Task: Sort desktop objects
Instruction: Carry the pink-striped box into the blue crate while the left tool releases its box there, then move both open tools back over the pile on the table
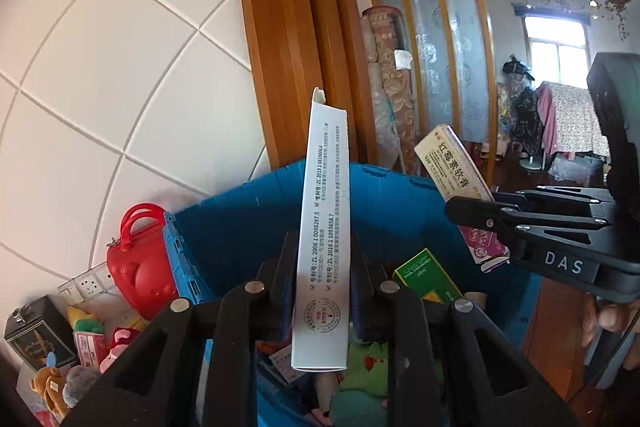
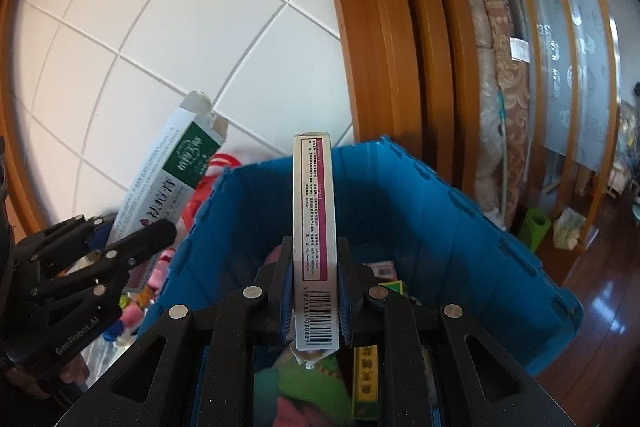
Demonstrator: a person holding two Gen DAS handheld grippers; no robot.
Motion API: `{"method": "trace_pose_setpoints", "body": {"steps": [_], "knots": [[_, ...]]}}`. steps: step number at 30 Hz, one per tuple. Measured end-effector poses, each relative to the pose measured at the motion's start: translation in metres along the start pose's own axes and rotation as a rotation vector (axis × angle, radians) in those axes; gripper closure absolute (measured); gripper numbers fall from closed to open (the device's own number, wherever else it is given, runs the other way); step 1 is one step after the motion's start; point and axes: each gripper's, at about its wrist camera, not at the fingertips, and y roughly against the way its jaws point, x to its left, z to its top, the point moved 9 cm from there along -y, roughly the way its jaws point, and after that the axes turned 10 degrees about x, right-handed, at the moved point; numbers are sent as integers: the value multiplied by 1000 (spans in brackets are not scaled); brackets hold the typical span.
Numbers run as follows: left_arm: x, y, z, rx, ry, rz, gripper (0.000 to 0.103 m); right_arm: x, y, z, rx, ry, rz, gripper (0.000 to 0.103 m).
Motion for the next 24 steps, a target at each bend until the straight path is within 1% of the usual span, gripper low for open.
{"method": "trace_pose_setpoints", "body": {"steps": [4,5,6,7,8,9,10,14,16,17,19,21,24], "knots": [[1,-10,4,23,23,-3,81,-2,-4,4,-8,-1,12,84],[1,-12,4,29,30,6,80,-4,-6,7,-11,-9,15,81],[3,-13,6,36,34,17,72,-6,-6,9,-14,-16,28,67],[3,-15,6,46,34,33,56,-7,-4,11,-24,-23,29,52],[4,-14,7,49,37,60,49,-9,-3,13,-40,-27,17,20],[7,-11,8,39,41,90,35,-11,2,16,-66,-25,-9,10],[8,-6,10,22,44,113,31,-13,6,17,-83,-19,-27,10],[12,10,11,-5,58,148,30,-11,19,16,-99,-5,-52,9],[17,20,7,-17,74,160,30,-11,26,12,-110,-14,-48,4],[19,27,3,-26,80,170,30,-10,29,11,-117,-19,-55,0],[24,38,-6,-37,79,205,30,-10,36,4,-128,-22,-70,0],[32,49,-20,-42,86,248,30,-6,40,-7,-119,-18,-82,0],[39,66,-42,-41,114,277,29,0,44,-22,-112,-32,-88,0]]}}
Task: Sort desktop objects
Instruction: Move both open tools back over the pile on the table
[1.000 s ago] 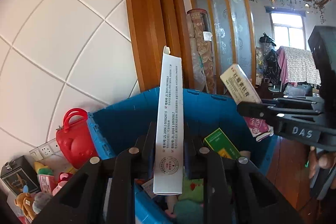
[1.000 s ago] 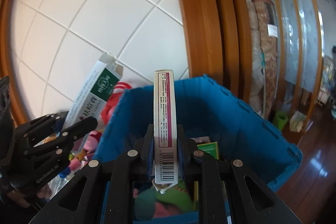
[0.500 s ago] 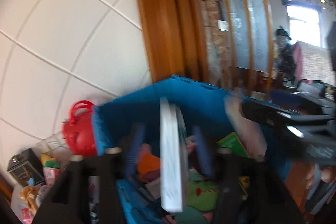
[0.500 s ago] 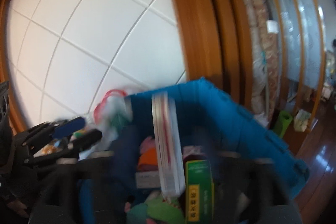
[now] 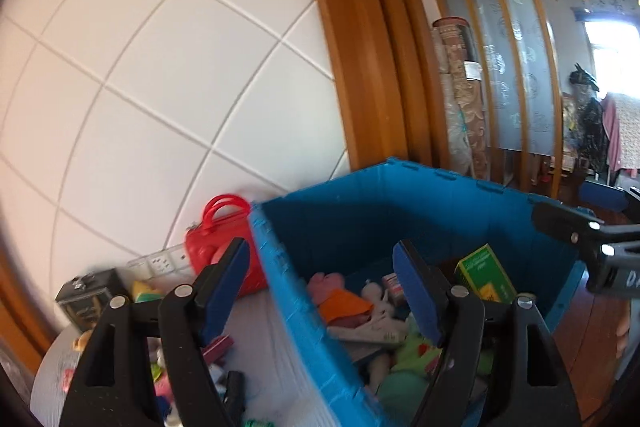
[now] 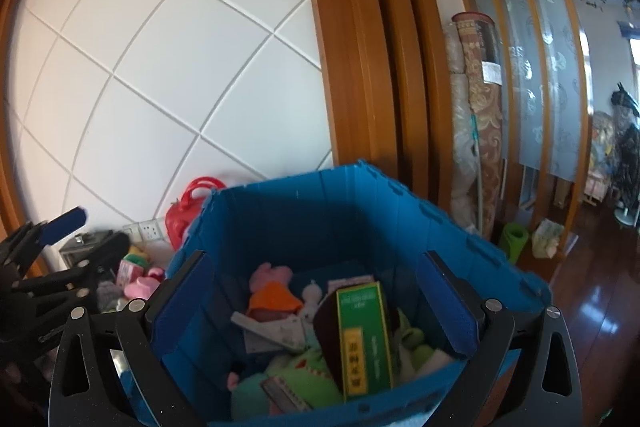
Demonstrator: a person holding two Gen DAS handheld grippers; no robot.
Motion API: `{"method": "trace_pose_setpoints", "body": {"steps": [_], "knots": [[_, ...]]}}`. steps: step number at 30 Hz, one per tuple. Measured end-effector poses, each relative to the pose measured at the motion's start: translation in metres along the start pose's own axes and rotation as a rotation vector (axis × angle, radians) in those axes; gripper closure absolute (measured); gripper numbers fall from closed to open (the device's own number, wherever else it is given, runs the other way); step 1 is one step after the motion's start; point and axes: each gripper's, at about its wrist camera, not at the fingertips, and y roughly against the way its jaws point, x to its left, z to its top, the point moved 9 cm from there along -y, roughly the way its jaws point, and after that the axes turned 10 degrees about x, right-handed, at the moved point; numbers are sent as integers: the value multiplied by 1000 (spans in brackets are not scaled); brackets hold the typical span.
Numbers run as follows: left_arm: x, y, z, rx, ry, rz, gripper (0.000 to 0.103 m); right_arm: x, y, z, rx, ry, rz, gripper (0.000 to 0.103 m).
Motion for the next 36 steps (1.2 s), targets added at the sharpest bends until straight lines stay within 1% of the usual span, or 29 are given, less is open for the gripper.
{"method": "trace_pose_setpoints", "body": {"steps": [2,4,7,9,12,18,22,27,29,32,34,36], "knots": [[11,11,-11,-4,24,22,29,2,2,-6,7,-9,12,0],[24,20,-20,-11,51,63,29,8,4,-12,13,-13,26,0],[43,28,-30,-10,92,104,29,18,6,-18,22,-4,39,0],[53,31,-36,0,106,129,29,28,9,-19,16,10,54,0],[71,37,-43,10,127,190,29,44,11,-21,11,36,81,0],[107,47,-59,34,172,260,29,84,9,-26,20,79,154,0],[129,47,-74,47,202,291,29,112,8,-33,23,124,191,0],[160,42,-96,84,237,294,29,147,6,-39,33,173,204,0],[173,41,-102,94,229,294,29,162,3,-41,31,175,216,0],[206,46,-115,101,232,316,29,193,-5,-45,44,182,236,0],[238,52,-127,112,245,335,29,219,-15,-51,71,208,244,0],[272,58,-142,132,240,371,29,245,-24,-58,86,220,262,0]]}}
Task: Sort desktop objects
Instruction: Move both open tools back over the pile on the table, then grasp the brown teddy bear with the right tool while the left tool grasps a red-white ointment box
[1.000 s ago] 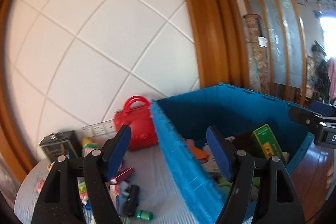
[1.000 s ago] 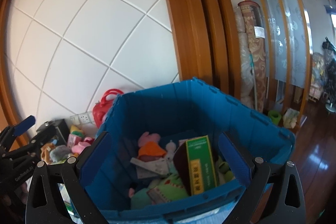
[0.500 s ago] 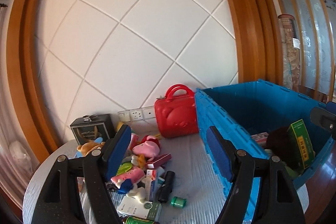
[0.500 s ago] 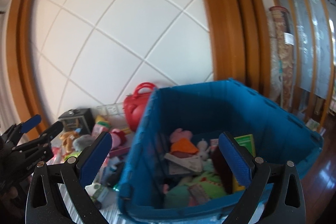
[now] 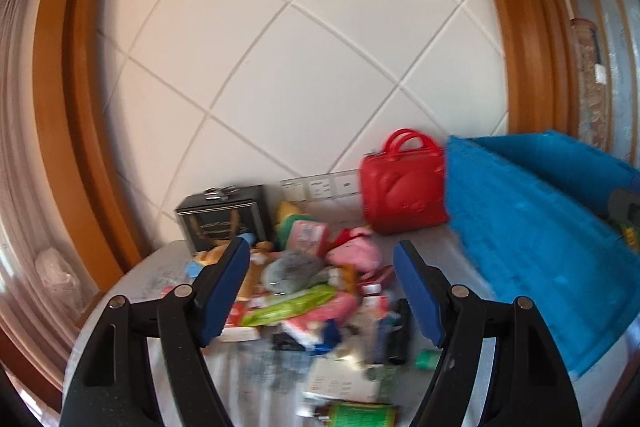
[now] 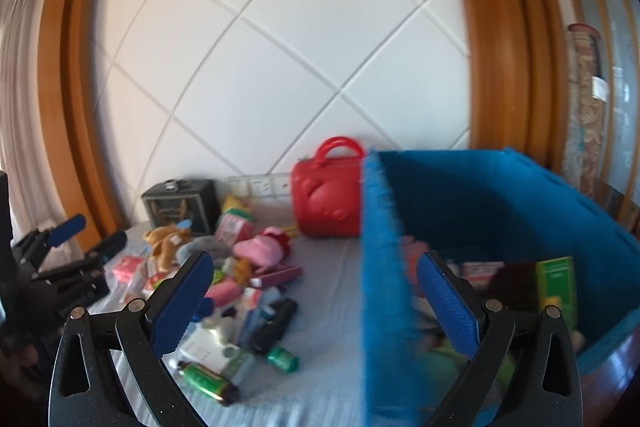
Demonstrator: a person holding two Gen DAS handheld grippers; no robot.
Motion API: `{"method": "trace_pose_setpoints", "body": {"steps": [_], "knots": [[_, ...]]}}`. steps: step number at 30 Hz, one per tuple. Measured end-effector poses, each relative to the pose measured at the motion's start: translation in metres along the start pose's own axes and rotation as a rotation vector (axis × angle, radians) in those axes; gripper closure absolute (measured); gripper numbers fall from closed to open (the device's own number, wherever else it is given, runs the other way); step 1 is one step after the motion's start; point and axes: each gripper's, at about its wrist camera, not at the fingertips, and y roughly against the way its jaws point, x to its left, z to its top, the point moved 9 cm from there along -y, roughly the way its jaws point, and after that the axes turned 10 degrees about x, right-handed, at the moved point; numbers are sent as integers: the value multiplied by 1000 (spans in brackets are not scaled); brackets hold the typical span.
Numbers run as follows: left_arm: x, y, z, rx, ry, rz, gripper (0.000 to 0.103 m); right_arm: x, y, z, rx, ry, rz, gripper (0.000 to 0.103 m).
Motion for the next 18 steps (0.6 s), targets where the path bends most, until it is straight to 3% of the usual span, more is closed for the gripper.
{"method": "trace_pose_setpoints", "body": {"steps": [3,6,9,18], "knots": [[59,-14,-4,11,-9,63,29,37,-24,-3,22,10,46,0],[109,-23,-7,13,-21,113,29,67,-52,-11,53,35,37,0],[151,-45,-13,54,-25,132,29,91,-80,-25,103,17,62,0],[200,-107,-34,136,44,154,29,169,-171,-41,247,129,195,0]]}}
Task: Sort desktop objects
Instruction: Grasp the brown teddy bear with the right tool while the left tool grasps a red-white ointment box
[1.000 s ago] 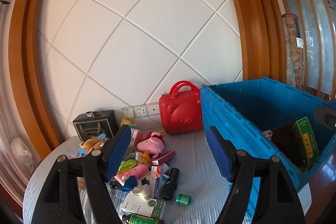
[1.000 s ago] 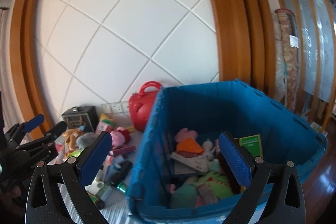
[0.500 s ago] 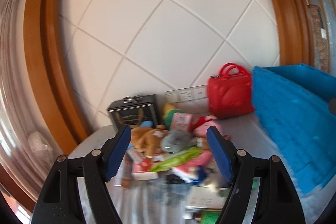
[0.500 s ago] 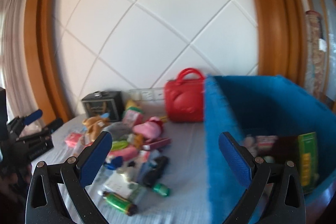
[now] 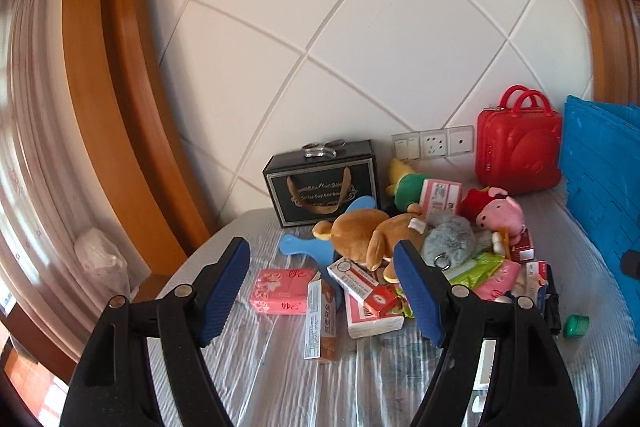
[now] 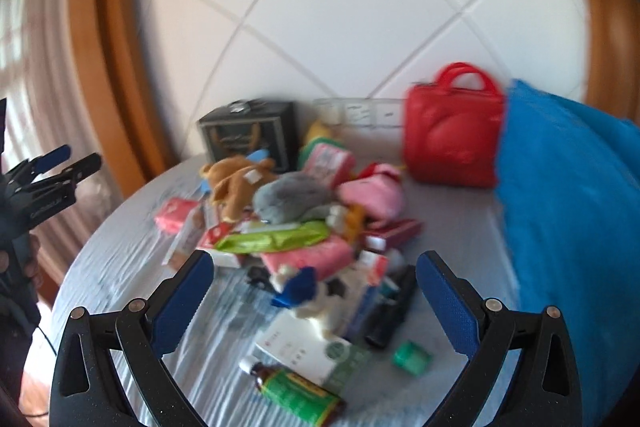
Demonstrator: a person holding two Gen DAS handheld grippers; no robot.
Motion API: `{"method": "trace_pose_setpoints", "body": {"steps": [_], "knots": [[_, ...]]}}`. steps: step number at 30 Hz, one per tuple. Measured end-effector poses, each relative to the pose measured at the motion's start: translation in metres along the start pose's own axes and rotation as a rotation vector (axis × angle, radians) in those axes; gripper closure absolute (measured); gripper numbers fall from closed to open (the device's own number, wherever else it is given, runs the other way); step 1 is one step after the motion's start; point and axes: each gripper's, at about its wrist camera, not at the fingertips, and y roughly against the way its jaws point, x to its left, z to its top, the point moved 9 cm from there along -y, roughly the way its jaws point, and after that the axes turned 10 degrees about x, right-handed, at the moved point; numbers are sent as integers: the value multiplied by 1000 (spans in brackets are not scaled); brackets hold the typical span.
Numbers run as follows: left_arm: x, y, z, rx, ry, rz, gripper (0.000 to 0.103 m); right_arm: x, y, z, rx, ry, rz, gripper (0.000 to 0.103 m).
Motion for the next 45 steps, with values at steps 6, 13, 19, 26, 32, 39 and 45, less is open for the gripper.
{"method": "trace_pose_setpoints", "body": {"steps": [6,13,19,26,32,39,45], "knots": [[-2,-45,4,33,-17,-4,29,21,-74,40,75,51,117,0],[5,-101,-4,100,-3,-35,29,78,-170,85,172,252,187,0],[20,-136,-18,147,7,-27,29,128,-252,98,300,496,188,0],[12,-179,-55,236,-13,-71,29,129,-336,97,432,742,9,0],[2,-201,-66,272,-34,-87,29,134,-362,114,446,840,-12,0],[6,-202,-73,282,-16,-90,29,147,-364,128,371,991,10,0],[0,-201,-77,287,-7,-119,29,161,-374,122,354,976,84,0]]}}
